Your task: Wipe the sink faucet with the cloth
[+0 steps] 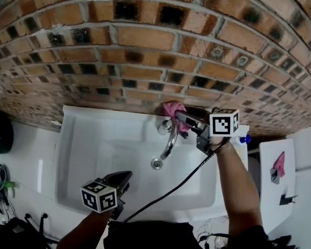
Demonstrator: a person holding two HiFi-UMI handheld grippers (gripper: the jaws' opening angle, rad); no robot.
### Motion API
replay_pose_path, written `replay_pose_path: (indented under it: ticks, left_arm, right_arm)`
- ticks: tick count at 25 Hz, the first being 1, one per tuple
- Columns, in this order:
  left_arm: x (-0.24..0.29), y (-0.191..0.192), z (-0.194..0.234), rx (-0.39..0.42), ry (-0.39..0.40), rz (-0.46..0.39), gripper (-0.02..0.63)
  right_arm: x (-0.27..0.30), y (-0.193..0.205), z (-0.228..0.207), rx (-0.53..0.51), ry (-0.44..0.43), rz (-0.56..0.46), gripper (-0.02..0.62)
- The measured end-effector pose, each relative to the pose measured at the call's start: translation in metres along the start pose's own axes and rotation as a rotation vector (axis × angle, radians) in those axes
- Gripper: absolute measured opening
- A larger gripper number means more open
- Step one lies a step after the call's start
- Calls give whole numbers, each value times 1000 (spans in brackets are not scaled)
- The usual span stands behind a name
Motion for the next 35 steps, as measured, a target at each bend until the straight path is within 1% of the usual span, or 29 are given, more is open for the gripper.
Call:
replay_pose_path:
  ticks: [5,8,10,13,17,20,25,31,33,35]
  left_arm:
    - [-15,5,3,12,36,1,6]
    - [-26,10,6,19,50,2,6]
    - [-32,12,8,29,59,4,6]
    - [-39,15,11,38,72,6,6]
    - [-46,19,10,52,95,6,6]
    - [-51,23,8,66,111,11,6]
    - [-60,27,5,89,132,22,6]
    - [-73,29,8,111,144,28,6]
    - [-77,29,10,118,148,28,6]
    - [-81,30,12,122,150,30,6]
  right_arm:
    - [-4,-8,14,-64,78,-1,121]
    - [-6,-13,30,-87,101,-11,121]
    - [-8,-16,43,-122,120,-11,121]
    - [-7,-17,63,-219,169,9,121]
    - [-7,-10,89,-404,275,53,121]
    - [-6,-1,104,-492,320,59,121]
    - [-5,15,125,-523,333,24,120]
    - [-7,36,142,-529,352,-35,120]
    - [-6,42,146,-558,385,-45,120]
    - [-6,49,149,-613,449,-50,121]
Point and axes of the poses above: the fingertips, and each gripper's own axes: x forward along the fingers, z to its left, y out of its underside, the point moved 1 cm from there along -x, backward along the fingers, and after that the axes turned 4 degrees about x, right-handed, at the moved point
